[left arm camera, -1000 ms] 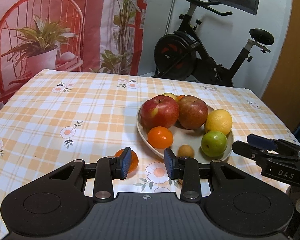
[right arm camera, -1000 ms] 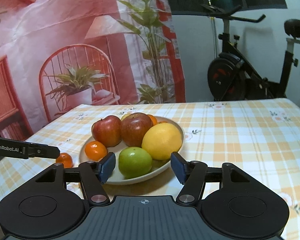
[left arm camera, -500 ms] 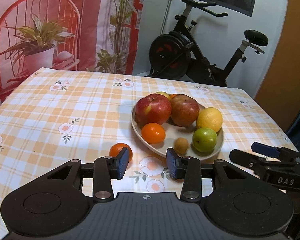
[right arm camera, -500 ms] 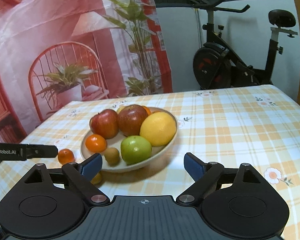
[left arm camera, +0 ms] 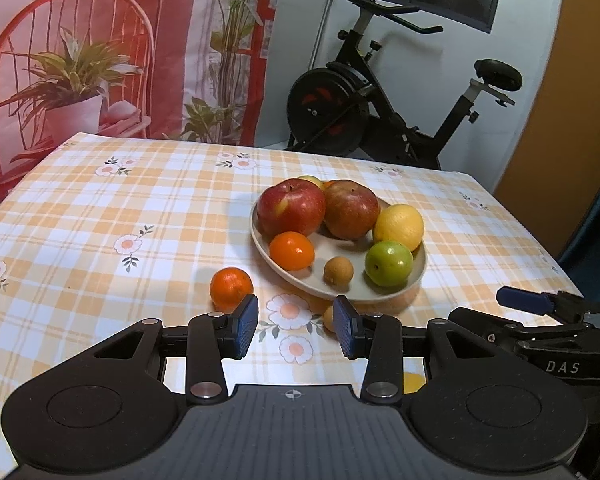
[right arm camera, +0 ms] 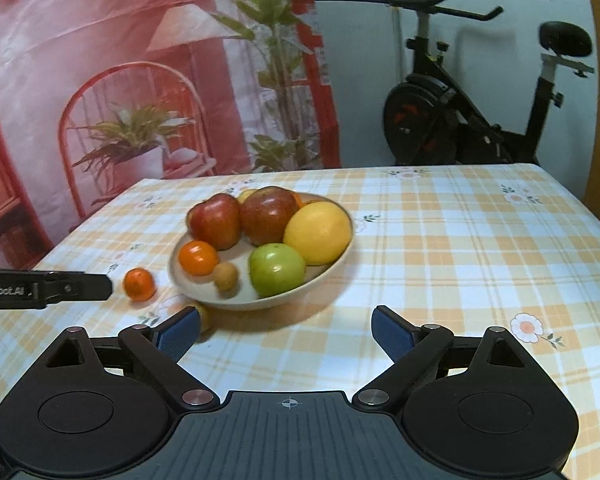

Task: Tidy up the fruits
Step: 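Move both tools to the large yellow grapefruit on the table, then close both grippers on the yellow grapefruit and lift it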

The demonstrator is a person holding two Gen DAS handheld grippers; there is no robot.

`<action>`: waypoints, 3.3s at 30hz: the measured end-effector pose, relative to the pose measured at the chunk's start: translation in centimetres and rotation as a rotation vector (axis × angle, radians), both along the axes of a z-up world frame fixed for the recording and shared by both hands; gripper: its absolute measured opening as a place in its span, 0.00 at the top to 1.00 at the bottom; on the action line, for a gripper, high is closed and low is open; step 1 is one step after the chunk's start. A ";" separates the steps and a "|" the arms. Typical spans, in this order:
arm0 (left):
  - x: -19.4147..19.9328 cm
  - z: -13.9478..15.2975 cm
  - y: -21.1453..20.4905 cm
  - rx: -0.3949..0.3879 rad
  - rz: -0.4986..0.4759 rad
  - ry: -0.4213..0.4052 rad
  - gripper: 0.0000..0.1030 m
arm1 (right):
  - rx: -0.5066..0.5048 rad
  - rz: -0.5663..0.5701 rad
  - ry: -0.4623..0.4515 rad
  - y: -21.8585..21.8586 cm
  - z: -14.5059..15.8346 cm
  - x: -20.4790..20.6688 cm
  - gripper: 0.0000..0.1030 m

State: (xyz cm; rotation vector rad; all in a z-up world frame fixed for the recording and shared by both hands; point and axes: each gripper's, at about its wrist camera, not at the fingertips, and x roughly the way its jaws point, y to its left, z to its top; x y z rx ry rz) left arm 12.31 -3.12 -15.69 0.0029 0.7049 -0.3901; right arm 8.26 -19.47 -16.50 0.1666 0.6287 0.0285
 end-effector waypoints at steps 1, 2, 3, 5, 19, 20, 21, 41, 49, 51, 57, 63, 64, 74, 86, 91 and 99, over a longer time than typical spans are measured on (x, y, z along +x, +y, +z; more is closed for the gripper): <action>-0.2 0.0 0.0 0.001 -0.003 0.001 0.58 | -0.008 0.013 -0.002 0.2 0.1 -0.2 0.11; -0.4 0.0 0.0 0.002 -0.006 0.002 0.58 | -0.015 0.027 -0.002 0.4 0.2 -0.4 0.11; -0.5 -0.1 0.0 0.003 -0.009 0.003 0.58 | -0.020 0.040 -0.002 0.5 0.3 -0.5 0.11; -0.8 -0.1 0.1 0.004 -0.014 0.003 0.58 | -0.021 0.064 -0.004 0.8 0.5 -1.0 0.11; -1.7 0.6 1.2 -0.028 0.007 -0.005 0.58 | 0.047 0.177 0.078 2.2 0.1 -1.9 0.07; -1.7 0.6 1.3 -0.030 0.007 -0.004 0.58 | 0.062 0.191 0.083 2.2 0.0 -2.0 0.07; -1.7 0.5 1.3 -0.031 0.007 -0.002 0.58 | 0.069 0.201 0.087 2.4 0.0 -2.0 0.07; -1.0 -0.3 1.5 -0.055 0.013 0.039 0.58 | 0.163 0.355 0.215 5.0 -2.5 -0.5 0.30; -0.5 -0.6 1.4 -0.069 -0.008 0.086 0.58 | 0.151 0.359 0.220 5.1 -2.8 0.1 0.42; 0.1 -0.8 1.2 -0.087 -0.029 0.127 0.58 | 0.138 0.361 0.214 5.2 -2.8 0.2 0.44; 1.7 -1.6 0.4 -0.153 -0.107 0.265 0.58 | -0.007 0.418 0.172 7.1 -2.5 0.2 0.45; 2.5 -3.0 -0.2 -0.177 -0.127 0.364 0.58 | -0.054 0.454 0.151 7.9 -2.5 -0.2 0.45; 2.5 -3.1 -0.2 -0.183 -0.130 0.369 0.58 | -0.055 0.454 0.150 7.9 -2.5 -0.2 0.45; 2.0 -3.4 -0.2 -0.217 -0.141 0.377 0.57 | -0.027 0.446 0.163 7.5 -2.7 -0.3 0.41; 1.4 -3.4 0.9 -0.232 -0.080 0.342 0.55 | 0.002 0.433 0.187 6.7 -2.8 -1.0 0.40; 1.1 -3.5 0.7 -0.244 -0.087 0.347 0.55 | 0.017 0.453 0.189 6.9 -2.8 -1.1 0.51; 0.9 -3.6 0.7 -0.256 -0.093 0.361 0.55 | 0.016 0.454 0.189 7.0 -2.8 -1.3 0.51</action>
